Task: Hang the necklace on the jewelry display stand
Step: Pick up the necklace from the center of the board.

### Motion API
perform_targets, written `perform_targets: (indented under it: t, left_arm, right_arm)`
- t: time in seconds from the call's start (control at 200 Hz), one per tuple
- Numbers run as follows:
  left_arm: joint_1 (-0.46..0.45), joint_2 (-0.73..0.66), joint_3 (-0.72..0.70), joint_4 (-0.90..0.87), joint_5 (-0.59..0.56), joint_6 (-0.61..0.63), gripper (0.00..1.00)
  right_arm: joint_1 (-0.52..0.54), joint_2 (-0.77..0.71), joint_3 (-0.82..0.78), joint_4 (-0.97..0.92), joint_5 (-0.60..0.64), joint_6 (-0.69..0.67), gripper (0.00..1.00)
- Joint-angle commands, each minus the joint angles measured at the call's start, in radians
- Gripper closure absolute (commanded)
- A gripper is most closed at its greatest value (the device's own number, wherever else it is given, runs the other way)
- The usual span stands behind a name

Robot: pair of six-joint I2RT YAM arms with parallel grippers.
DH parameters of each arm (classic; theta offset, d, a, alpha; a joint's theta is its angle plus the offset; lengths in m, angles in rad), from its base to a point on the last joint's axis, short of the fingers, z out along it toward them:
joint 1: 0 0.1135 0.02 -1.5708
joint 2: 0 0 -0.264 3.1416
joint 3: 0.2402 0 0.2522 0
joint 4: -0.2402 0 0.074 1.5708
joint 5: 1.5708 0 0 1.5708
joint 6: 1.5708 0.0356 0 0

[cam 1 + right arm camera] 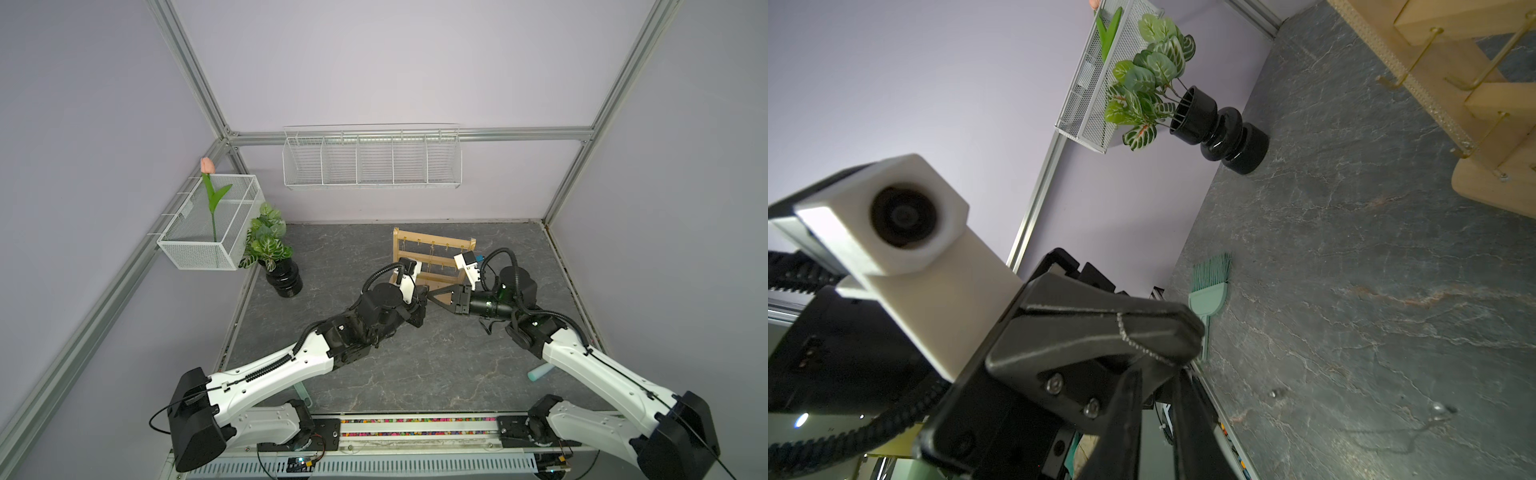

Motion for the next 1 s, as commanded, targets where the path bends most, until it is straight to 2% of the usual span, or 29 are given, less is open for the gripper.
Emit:
perform_targets:
  t: [0.0,0.3,0.56,0.995]
  left_arm:
    - [-0.005,-0.029,0.017,0.025,0.023,0.020,1.00]
    - [-0.005,-0.066,0.015,0.035,0.043,0.058,1.00]
    - [-0.006,-0.067,0.009,0.056,0.063,0.083,1.00]
    - [-0.009,-0.072,0.003,0.098,0.112,0.112,1.00]
  right_arm:
    - [-0.009,-0.010,-0.027,0.082,-0.009,0.029,0.82]
    - [-0.063,-0.045,-0.051,0.062,-0.001,-0.009,0.80]
    - [-0.048,-0.027,-0.033,0.091,-0.032,-0.045,0.69]
    - [-0.037,-0.008,-0.043,0.124,-0.075,-0.073,0.65]
